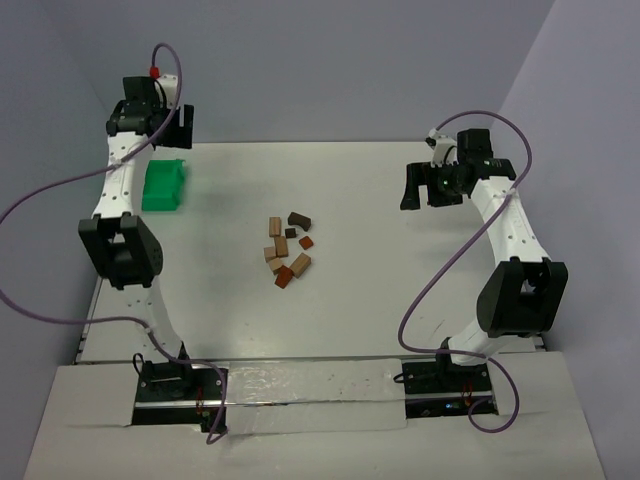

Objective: Build the wood block tower

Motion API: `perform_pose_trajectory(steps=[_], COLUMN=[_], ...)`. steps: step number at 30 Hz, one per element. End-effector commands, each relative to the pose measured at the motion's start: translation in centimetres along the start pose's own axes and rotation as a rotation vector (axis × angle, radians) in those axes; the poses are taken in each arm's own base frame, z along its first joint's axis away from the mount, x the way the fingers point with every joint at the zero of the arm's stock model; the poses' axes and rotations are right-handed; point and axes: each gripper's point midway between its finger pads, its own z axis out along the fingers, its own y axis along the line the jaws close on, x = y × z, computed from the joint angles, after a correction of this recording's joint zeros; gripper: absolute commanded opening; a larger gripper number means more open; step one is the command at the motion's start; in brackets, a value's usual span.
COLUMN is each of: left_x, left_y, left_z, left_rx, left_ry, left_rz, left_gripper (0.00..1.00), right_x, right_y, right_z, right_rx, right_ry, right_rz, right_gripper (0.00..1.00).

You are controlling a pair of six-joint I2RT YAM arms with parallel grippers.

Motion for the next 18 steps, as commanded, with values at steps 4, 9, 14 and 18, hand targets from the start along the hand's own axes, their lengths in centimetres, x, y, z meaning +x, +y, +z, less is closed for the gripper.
perform_pose_trajectory(steps=[4,9,14,18], left_x=[0.8,7.0,8.9,8.3], left_y=[-15.2,-23.8,-26.4,-26.0], left_z=[-11.0,-13.9,-13.8,-9.4], left_rx=[0.527,0.849,0.927,0.713], left_ry=[-0.117,0.001,0.043,0.118], left_rz=[0.27,0.469,0.519,0.425], left_gripper=[0.8,0.72,0.67,0.55], right_x=[-1.6,-0.4,0.7,1.1], right_y=[1.6,2.5,2.6,2.3], right_z=[-0.7,-0.5,-0.6,-0.8], right_rx=[-0.07,-0.126,-0.123,-0.09], right_ry=[-0.062,-0.041,-0.033,-0.039], right_rz=[-0.044,-0.051,-0.041,-0.035], right_gripper=[1.0,1.0,1.0,1.0])
